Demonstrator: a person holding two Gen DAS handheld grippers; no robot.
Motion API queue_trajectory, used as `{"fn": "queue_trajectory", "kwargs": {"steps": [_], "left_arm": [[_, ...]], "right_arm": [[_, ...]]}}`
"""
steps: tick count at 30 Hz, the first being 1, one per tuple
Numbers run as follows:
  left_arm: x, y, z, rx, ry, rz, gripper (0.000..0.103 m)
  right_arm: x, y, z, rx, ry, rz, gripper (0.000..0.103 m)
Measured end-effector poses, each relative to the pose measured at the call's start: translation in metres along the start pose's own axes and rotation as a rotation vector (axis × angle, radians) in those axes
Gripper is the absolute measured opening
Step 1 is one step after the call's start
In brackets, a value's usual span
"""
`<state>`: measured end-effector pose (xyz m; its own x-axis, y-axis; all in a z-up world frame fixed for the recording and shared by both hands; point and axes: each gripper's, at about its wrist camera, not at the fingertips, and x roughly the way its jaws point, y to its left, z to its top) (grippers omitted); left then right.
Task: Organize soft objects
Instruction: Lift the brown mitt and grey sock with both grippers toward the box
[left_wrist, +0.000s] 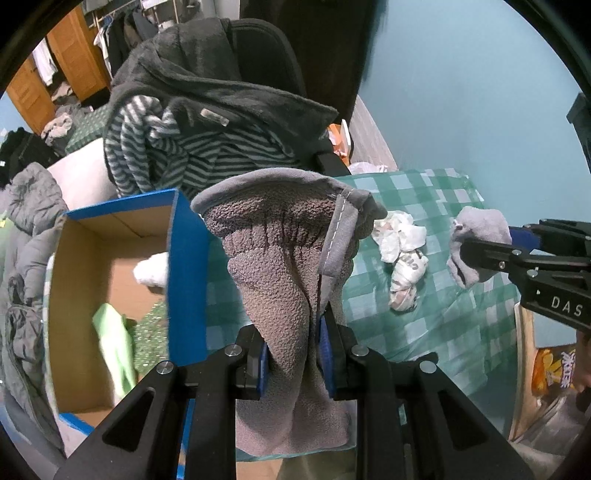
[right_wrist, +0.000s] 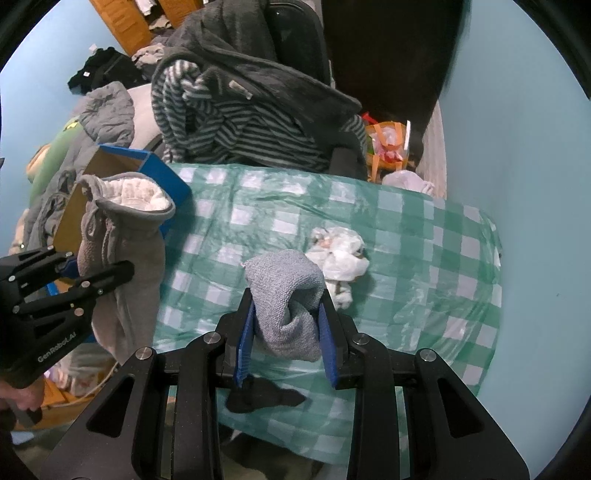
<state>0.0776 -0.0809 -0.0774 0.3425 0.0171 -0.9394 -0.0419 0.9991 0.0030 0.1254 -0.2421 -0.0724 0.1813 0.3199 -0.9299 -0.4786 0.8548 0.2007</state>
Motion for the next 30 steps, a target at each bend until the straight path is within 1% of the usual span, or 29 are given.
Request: {"fn": "queue_trajectory", "kwargs": {"steps": [11, 23, 30], "left_arm": [[-0.021, 0.026, -0.016, -0.022, -0.021, 0.01, 0.022], [-0.047, 0.065, -0.021, -0.055, -0.07, 0.033, 0.022], [-0.061, 0.092, -0.025, -0.095, -0.091, 0.045, 0.022]], "right_arm": [[-0.008, 0.04, 0.008, -0.042, -0.017, 0.012, 0.03], [-0.006, 0.091, 0.025, -0.12, -0.028, 0.038, 0.03], [-0.005, 0.122, 0.039, -0.165, -0.036, 0.056, 0.03]]}}
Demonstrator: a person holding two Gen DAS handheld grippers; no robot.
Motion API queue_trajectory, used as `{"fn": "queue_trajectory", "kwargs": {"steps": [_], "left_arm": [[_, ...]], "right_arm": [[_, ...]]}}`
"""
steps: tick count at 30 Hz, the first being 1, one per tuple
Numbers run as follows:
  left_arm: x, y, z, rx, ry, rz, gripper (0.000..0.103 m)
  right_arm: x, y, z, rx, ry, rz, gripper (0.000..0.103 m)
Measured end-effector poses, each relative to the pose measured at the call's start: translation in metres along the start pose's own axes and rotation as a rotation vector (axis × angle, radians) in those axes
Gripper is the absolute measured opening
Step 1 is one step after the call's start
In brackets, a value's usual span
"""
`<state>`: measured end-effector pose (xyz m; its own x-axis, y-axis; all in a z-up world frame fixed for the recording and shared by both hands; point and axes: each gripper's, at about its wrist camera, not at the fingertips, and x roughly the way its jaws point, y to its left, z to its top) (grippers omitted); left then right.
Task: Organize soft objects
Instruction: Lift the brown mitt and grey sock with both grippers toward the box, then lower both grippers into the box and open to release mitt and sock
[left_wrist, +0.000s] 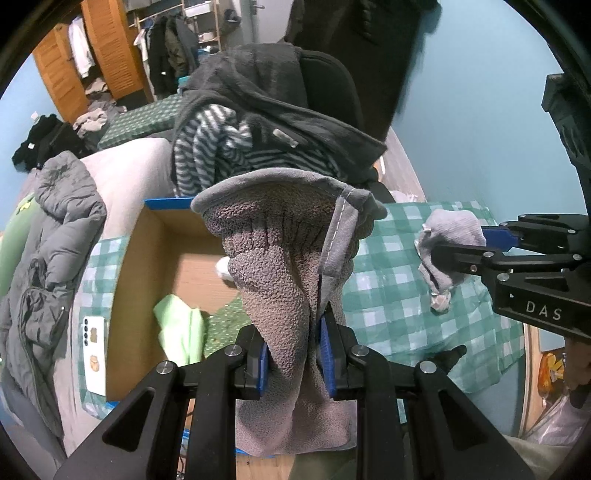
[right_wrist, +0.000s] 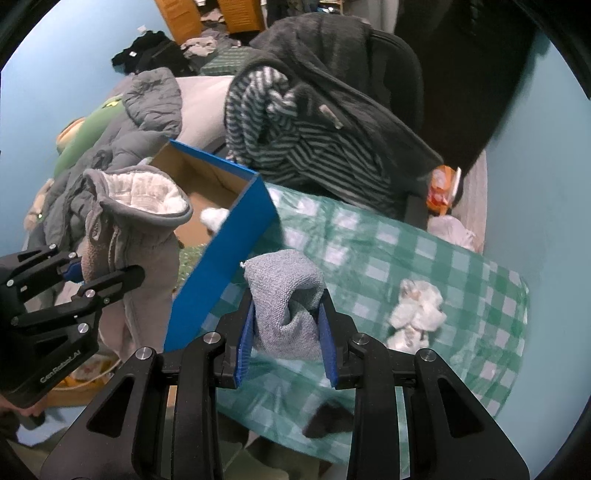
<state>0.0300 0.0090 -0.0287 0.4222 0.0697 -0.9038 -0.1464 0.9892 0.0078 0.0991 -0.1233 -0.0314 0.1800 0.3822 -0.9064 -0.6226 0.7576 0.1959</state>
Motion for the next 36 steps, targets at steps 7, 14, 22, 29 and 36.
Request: {"fn": "queue_trajectory", "kwargs": {"steps": [7, 14, 22, 29, 36], "left_arm": [[-0.004, 0.03, -0.003, -0.041, -0.007, 0.024, 0.022], [-0.005, 0.061, -0.009, -0.088, -0.003, 0.048, 0.022], [-0.002, 0.091, -0.012, -0.124, 0.003, 0.074, 0.022], [0.01, 0.114, -0.012, -0.147, 0.009, 0.098, 0.023], [0.033, 0.131, -0.017, -0.163, 0.041, 0.108, 0.023]], "right_arm": [[0.008, 0.026, 0.017, -0.043, 0.001, 0.029, 0.03], [0.023, 0.054, 0.033, -0.086, 0.011, 0.062, 0.03], [0.043, 0.085, 0.049, -0.131, 0.029, 0.095, 0.03], [0.063, 0.108, 0.06, -0.151, 0.054, 0.127, 0.03], [0.086, 0.122, 0.07, -0.154, 0.085, 0.143, 0.03]]}}
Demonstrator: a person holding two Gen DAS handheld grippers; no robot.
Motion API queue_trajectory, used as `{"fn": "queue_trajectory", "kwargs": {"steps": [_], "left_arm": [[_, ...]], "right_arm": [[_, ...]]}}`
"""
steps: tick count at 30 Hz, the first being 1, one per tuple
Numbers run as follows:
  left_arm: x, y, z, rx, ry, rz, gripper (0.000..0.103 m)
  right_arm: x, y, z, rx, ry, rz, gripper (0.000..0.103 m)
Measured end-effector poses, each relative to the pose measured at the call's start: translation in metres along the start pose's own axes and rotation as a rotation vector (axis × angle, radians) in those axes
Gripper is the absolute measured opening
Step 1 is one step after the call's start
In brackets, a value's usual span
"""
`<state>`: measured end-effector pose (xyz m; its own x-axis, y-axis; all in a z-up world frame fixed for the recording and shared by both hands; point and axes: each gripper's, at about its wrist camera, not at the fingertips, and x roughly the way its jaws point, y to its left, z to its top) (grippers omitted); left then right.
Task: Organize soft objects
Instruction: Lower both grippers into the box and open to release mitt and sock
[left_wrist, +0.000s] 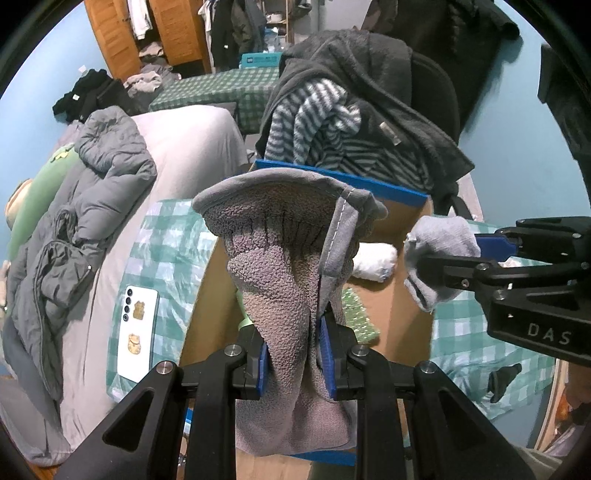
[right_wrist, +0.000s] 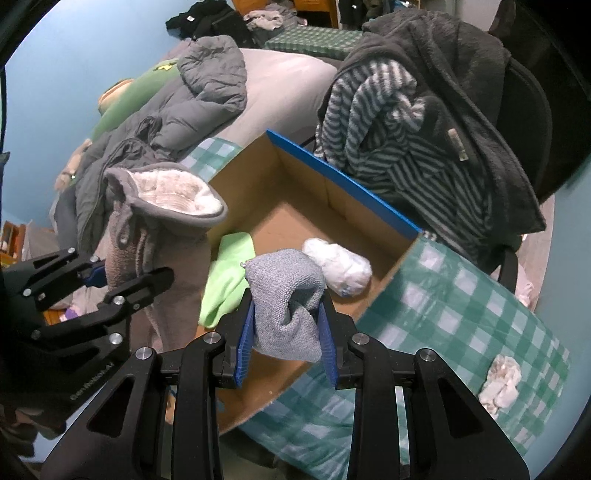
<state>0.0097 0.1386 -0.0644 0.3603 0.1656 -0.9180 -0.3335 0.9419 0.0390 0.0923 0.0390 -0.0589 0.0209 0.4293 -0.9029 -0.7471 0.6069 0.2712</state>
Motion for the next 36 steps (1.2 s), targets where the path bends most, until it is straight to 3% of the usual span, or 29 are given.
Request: {"fn": "queue_trajectory", "kwargs": {"steps": [19, 30, 36], "left_arm": [[0.053, 0.02, -0.003, -0.046, 0.083, 0.001, 0.025], [0.056, 0.025, -0.008, -0.037, 0.115, 0.008, 0.048], [0.052, 0.025, -0.012, -0.036, 0.124, 0.024, 0.05]], "right_arm": [[0.057, 0.001, 0.012, 0.055, 0.068, 0.02, 0.03], [0.065, 0.001, 0.009, 0.084, 0.074, 0.016, 0.044], [0.059, -0.001, 0.006, 0.09, 0.063, 0.0, 0.052]]}}
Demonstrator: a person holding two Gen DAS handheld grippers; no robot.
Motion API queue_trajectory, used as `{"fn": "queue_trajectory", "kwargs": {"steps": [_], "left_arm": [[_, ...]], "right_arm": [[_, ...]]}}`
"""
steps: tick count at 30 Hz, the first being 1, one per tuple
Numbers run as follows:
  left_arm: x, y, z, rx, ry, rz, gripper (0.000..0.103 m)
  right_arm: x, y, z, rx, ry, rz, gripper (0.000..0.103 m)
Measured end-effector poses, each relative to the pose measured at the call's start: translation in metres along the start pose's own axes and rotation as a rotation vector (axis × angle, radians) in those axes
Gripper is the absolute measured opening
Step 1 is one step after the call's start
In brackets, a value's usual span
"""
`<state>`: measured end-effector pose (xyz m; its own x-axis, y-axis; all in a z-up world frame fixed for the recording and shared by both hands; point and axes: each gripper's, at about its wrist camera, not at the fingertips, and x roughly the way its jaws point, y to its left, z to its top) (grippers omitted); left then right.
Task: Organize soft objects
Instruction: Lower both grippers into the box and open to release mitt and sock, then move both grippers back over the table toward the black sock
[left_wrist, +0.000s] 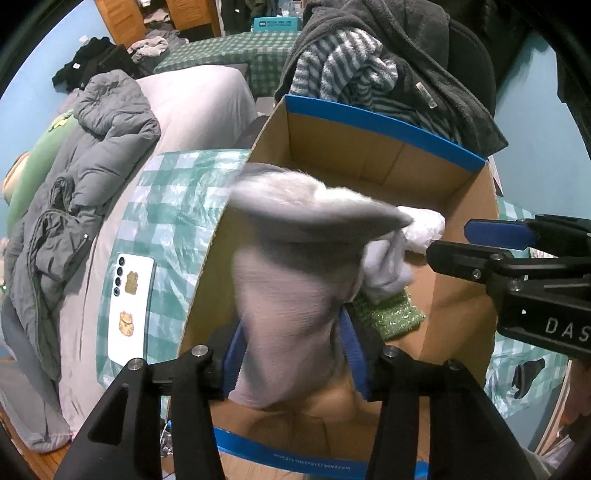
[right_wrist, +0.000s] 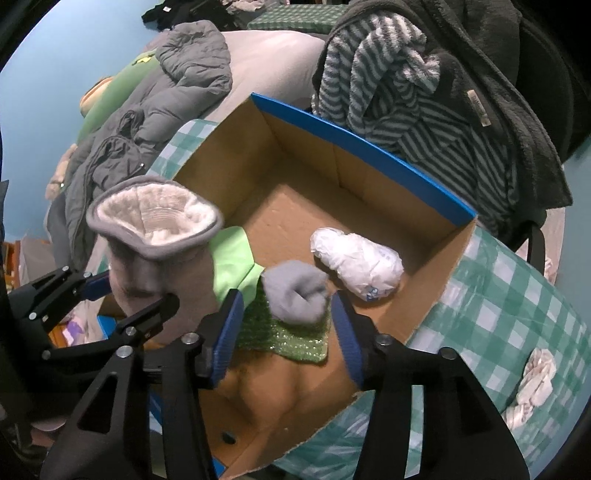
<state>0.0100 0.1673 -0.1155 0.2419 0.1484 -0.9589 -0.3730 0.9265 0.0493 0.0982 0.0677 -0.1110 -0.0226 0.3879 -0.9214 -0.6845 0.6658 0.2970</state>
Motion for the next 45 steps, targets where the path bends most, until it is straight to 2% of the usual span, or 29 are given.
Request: {"fn": "queue_trajectory", "kwargs": {"steps": [3, 14, 16, 23, 31, 45], "left_arm": [[-0.008, -0.002, 0.001, 0.008, -0.016, 0.008, 0.058], [-0.04, -0.021, 0.005, 0.04, -0.067, -0.014, 0.059], [-0.045, -0.026, 0.004, 0.051, -0.075, -0.022, 0.059], [-0.055, -0.052, -0.003, 0.1, -0.076, -0.055, 0.059], [-0.057, -0.095, -0.016, 0.191, -0.061, -0.088, 0.059], [-0.05, -0.173, -0.04, 0.374, -0.036, -0.129, 0.059]], "right_arm": [[-0.004, -0.002, -0.002, 0.004, -0.004, -0.009, 0.053], [-0.027, -0.013, -0.017, 0.022, -0.023, -0.035, 0.055], [-0.032, -0.015, -0.02, 0.022, -0.026, -0.046, 0.058], [-0.05, -0.032, -0.04, 0.055, -0.028, -0.084, 0.06], [-0.068, -0.066, -0.077, 0.124, -0.017, -0.121, 0.061], [-0.093, -0.128, -0.153, 0.323, -0.002, -0.167, 0.061]]}}
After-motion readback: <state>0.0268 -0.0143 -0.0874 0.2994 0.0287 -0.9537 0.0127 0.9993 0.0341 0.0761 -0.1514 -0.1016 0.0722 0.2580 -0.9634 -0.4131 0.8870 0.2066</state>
